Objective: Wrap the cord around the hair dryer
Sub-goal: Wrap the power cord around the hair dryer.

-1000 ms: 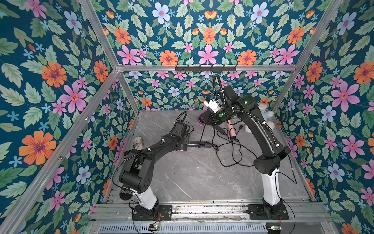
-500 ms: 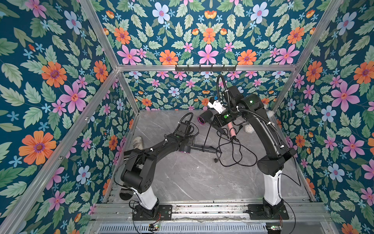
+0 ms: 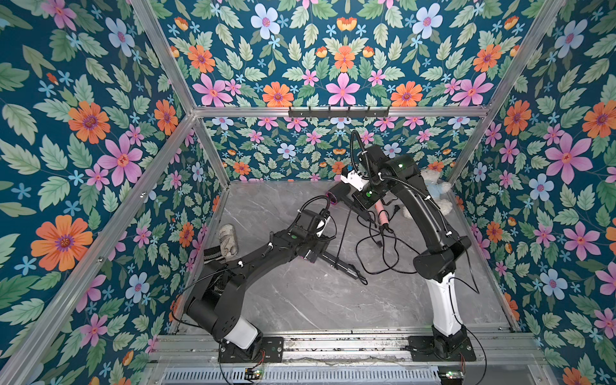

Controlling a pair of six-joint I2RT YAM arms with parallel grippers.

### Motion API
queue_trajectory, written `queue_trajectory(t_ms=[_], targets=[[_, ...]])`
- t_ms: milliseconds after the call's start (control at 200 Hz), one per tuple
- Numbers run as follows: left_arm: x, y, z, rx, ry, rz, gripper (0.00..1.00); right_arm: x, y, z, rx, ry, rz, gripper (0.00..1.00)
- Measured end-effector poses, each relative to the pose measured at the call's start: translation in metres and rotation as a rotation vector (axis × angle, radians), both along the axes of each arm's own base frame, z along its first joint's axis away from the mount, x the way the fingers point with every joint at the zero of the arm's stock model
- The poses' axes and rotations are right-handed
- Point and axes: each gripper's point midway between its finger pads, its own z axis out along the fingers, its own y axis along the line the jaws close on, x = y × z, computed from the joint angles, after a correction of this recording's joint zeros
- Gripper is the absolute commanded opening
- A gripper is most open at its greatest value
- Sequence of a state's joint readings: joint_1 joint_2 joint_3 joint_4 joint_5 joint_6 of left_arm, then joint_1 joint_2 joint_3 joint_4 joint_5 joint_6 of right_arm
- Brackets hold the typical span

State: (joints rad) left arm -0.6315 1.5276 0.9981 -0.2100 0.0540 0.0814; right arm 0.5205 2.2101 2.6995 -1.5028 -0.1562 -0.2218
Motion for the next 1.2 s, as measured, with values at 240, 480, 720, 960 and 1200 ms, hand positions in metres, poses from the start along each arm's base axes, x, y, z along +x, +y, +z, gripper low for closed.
queue_trajectory(t_ms=[240,480,720,960,1200], targets=[[-0.024,-0.010,0.042,-0.161,-0.083,-0.122,0.00,0.012,-0.033,-0.042,0.039,0.190,-0.135,0.00],[-0.052,-0.021,0.107,-0.468,-0.166,-0.215,0.00,-0.011,-0.045,-0.082,0.131,0.315,-0.175,0.00],[-0.045,-0.025,0.142,-0.782,-0.164,-0.120,0.00,-0.024,-0.035,-0.106,0.292,0.325,-0.194,0.00],[-0.001,0.005,0.146,-0.909,-0.164,0.263,0.00,-0.032,-0.034,-0.118,0.426,0.264,-0.278,0.00],[0.034,0.041,0.102,-0.935,-0.114,0.663,0.00,-0.060,0.000,-0.125,0.543,0.208,-0.231,0.00]])
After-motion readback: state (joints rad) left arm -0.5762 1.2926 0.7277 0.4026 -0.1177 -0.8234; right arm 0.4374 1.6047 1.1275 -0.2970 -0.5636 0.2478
